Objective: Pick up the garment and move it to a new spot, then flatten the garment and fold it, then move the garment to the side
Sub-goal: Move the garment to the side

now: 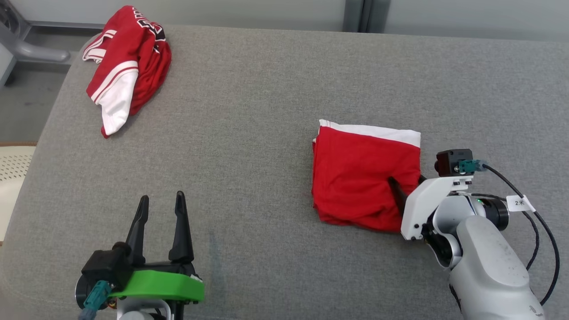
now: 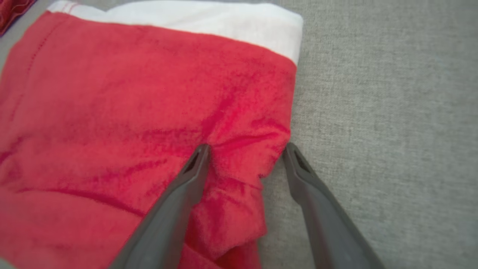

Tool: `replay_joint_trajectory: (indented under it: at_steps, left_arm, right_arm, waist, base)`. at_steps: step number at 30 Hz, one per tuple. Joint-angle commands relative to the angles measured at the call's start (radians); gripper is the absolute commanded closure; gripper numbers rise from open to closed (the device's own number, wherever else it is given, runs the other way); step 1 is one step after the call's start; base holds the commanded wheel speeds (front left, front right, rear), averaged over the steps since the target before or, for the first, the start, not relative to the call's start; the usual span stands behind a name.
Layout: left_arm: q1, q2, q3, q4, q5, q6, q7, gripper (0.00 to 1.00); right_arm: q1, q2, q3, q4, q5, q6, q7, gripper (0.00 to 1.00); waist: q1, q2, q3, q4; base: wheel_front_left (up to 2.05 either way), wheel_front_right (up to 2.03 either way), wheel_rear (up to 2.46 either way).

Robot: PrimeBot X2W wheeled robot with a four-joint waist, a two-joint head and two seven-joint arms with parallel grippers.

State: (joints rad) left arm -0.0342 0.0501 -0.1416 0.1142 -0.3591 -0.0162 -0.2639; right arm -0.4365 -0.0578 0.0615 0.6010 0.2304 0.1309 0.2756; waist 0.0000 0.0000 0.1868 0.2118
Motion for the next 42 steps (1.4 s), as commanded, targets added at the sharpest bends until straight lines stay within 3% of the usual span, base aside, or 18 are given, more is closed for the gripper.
replay_joint_trajectory:
  at_steps: [1,3,4,12,23,29,35,42]
  left_arm:
    - [-0.023,0.001,-0.002,-0.007,0.007,0.004,-0.001,0.0]
    - [-0.027,0.001,-0.005,-0.013,0.012,0.001,-0.001,0.0]
    - [-0.028,0.001,-0.005,-0.016,0.013,0.0,0.0,0.0]
    - [-0.045,0.001,-0.009,-0.033,0.036,-0.005,-0.001,0.0]
    - [-0.099,0.031,-0.005,-0.039,0.077,-0.012,0.004,0.0]
    - [-0.133,0.053,-0.024,-0.058,0.097,-0.015,0.033,0.0]
    - [-0.143,0.069,-0.039,-0.091,0.109,-0.012,0.061,0.0]
    - [-0.149,0.078,-0.053,-0.128,0.116,-0.008,0.078,0.0]
  right_arm:
    - [-0.009,-0.003,0.008,0.014,0.009,0.0,0.004,0.54]
    - [-0.02,-0.004,0.021,0.026,0.023,0.0,-0.002,0.98]
    - [-0.025,-0.006,0.025,0.029,0.028,0.0,-0.008,1.0]
    - [-0.092,-0.045,0.063,0.009,0.041,-0.001,-0.069,1.0]
    - [-0.174,-0.104,0.062,0.011,0.05,-0.001,-0.138,1.0]
    - [-0.193,-0.115,0.031,0.026,0.059,-0.001,-0.177,1.0]
    - [-0.212,-0.13,0.009,0.04,0.056,-0.001,-0.204,1.0]
    - [-0.253,-0.162,0.004,0.058,0.019,-0.001,-0.218,1.0]
  waist:
    - [0.0,0.0,0.009,0.002]
    - [0.0,0.0,0.013,-0.004]
    - [0.0,0.0,0.016,-0.007]
    - [0.0,0.0,0.055,-0.099]
    - [0.0,0.0,0.16,-0.391]
    - [0.0,0.0,0.197,-0.495]
    - [0.0,0.0,0.227,-0.527]
    - [0.0,0.0,0.25,-0.484]
  base:
    - [0.0,0.0,0.0]
    - [0.0,0.0,0.0]
    - [0.0,0.0,0.0]
    - [0.0,0.0,0.0]
    - [0.0,0.0,0.0]
    - [0.0,0.0,0.0]
    - [0.0,0.0,0.0]
    - [0.0,0.0,0.0]
